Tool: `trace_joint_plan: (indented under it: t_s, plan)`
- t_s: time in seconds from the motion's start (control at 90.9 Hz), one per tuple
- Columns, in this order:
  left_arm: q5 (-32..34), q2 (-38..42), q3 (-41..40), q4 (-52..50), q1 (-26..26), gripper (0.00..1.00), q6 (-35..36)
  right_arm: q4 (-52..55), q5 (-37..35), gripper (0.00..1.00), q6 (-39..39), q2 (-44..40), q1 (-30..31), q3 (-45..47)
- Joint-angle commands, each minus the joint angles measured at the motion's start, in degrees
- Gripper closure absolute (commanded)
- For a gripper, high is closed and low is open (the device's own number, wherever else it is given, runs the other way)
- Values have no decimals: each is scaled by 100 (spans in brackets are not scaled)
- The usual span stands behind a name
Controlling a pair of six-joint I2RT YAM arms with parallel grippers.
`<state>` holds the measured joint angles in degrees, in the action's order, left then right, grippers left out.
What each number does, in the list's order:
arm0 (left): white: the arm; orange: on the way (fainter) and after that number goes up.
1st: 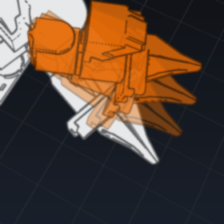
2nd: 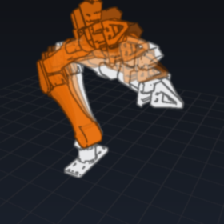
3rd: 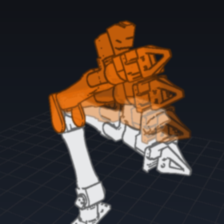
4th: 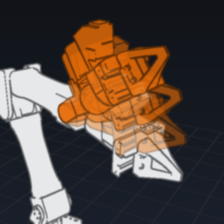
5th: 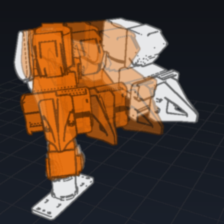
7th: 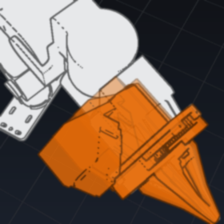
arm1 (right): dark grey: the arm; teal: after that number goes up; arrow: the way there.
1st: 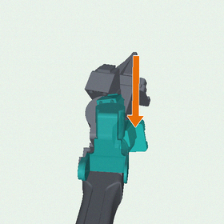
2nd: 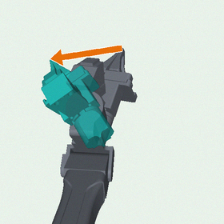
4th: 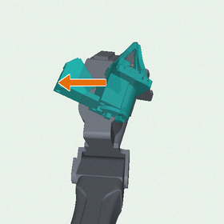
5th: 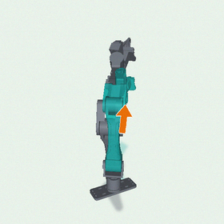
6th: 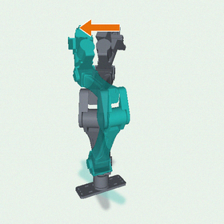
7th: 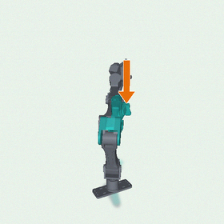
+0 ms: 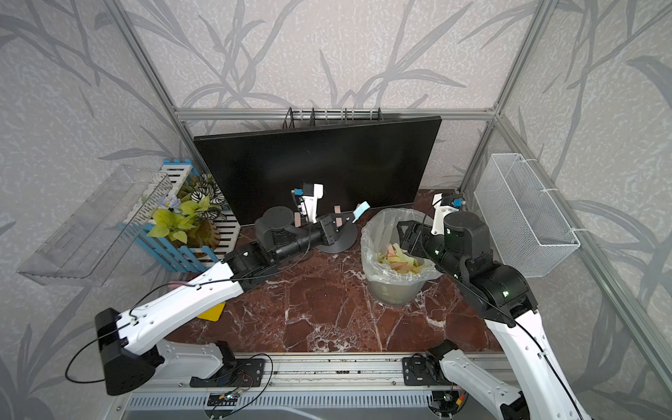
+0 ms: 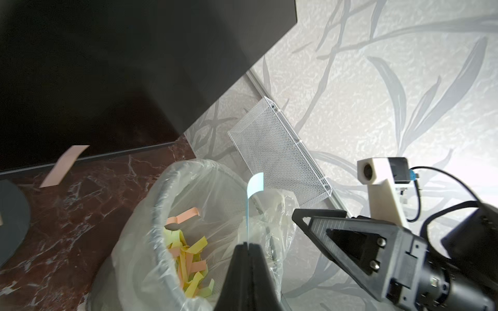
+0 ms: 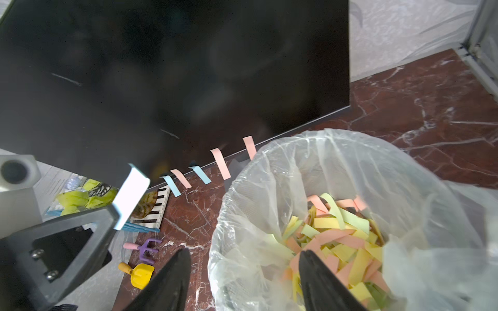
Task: Remove the sticky note from the monitor
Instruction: Place the sticky note in the trash bin.
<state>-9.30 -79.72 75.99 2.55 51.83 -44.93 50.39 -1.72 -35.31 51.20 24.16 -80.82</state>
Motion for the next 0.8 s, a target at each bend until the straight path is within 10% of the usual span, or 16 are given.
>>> trace_joint_plan:
  t_s: [0.0, 0.319, 0.792]
  plan:
    - [-23, -624, 727, -461, 311, 100, 570, 349, -187, 32, -61, -139, -96, -30]
    - [101, -1785, 1948, -1700, 666, 98, 1117, 445, -249, 31, -204, -360, -126, 86]
    - [641, -1616, 2318, -1816, 655, 21, 1651, 353, -97, 31, -196, -248, -133, 133]
